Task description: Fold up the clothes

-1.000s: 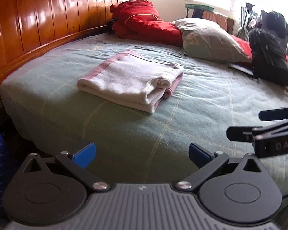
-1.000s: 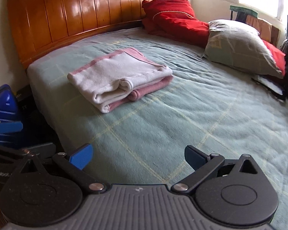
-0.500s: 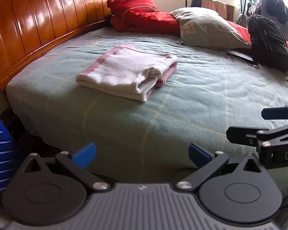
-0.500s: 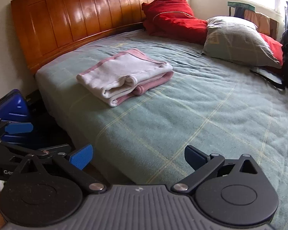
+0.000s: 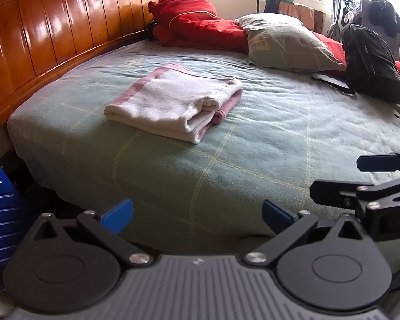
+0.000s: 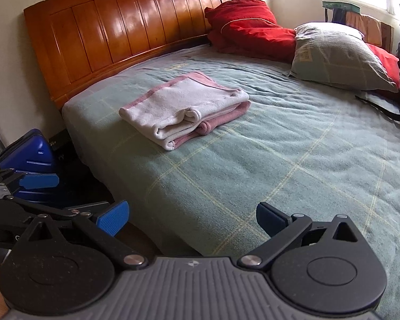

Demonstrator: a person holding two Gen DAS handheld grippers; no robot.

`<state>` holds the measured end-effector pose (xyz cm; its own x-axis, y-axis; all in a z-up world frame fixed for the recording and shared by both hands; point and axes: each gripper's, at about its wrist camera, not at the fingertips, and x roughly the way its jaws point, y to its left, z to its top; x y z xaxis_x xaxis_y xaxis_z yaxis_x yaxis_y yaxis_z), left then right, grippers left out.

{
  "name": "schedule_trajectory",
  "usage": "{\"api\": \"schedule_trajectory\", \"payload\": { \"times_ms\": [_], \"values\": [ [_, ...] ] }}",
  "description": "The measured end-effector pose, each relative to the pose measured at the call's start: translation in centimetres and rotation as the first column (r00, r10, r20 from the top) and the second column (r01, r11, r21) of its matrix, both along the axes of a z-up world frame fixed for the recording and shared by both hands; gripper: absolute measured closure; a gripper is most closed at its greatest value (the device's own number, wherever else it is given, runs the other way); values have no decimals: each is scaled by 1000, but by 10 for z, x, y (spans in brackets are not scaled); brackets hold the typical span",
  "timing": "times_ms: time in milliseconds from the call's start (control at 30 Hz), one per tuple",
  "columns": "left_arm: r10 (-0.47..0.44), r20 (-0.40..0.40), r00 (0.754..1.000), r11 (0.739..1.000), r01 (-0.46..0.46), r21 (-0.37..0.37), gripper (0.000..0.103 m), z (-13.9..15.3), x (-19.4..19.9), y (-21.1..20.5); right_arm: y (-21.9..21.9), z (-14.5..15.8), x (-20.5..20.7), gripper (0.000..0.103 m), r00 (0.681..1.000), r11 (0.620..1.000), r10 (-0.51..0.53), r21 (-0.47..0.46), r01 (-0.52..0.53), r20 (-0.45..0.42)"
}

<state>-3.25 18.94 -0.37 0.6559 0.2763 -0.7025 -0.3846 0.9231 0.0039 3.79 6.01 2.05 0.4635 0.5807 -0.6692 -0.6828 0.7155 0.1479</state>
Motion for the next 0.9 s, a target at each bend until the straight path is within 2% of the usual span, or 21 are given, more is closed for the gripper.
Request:
{"api": "schedule_trajectory", "payload": {
  "times_ms": [900],
  "values": [
    [-4, 3, 1000, 1000, 4, 6, 1, 0, 0, 1, 4, 2, -2, 0, 1000, 1000, 3, 9, -3, -3]
  ]
}}
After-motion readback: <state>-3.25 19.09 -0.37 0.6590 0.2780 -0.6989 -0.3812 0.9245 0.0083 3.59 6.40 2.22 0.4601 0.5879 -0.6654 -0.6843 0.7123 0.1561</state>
